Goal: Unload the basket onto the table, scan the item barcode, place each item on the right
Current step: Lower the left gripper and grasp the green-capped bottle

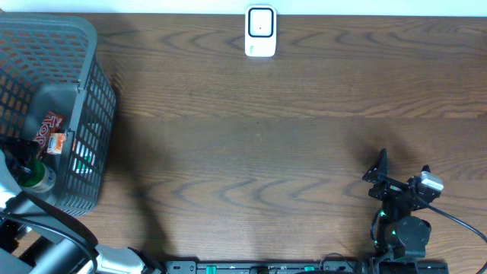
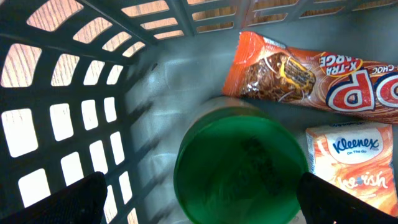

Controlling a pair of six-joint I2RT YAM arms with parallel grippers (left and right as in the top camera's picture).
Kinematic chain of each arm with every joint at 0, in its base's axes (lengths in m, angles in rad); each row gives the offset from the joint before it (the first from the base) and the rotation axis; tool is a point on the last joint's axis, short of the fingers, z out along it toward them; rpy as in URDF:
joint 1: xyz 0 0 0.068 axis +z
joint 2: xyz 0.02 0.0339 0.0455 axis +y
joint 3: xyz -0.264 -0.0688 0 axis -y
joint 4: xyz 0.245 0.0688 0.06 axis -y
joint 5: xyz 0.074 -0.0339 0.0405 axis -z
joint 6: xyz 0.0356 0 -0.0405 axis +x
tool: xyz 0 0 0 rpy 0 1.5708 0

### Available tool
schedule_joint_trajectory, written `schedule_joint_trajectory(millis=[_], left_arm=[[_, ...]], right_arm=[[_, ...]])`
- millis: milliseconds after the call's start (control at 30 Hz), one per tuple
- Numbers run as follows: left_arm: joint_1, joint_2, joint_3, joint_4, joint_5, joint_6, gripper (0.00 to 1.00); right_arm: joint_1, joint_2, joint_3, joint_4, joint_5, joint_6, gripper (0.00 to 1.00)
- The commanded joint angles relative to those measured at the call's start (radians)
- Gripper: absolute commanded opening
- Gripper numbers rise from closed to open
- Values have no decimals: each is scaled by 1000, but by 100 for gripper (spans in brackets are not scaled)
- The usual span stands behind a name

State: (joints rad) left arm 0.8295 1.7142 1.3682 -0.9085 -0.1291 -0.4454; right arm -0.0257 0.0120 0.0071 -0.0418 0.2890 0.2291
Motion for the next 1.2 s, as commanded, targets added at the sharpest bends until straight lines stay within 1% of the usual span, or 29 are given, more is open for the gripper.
schedule_joint_trajectory(millis=[0, 533, 1167], left_arm=[[0, -29, -18, -2, 34, -2, 98], [0, -40, -18, 41, 43, -2, 98], [0, 76, -18, 74, 43, -2, 98]], right_arm=[[-7, -5, -2, -5, 13, -10, 99], [-7, -5, -2, -5, 13, -10, 99], [-7, -5, -1, -5, 13, -10, 99]])
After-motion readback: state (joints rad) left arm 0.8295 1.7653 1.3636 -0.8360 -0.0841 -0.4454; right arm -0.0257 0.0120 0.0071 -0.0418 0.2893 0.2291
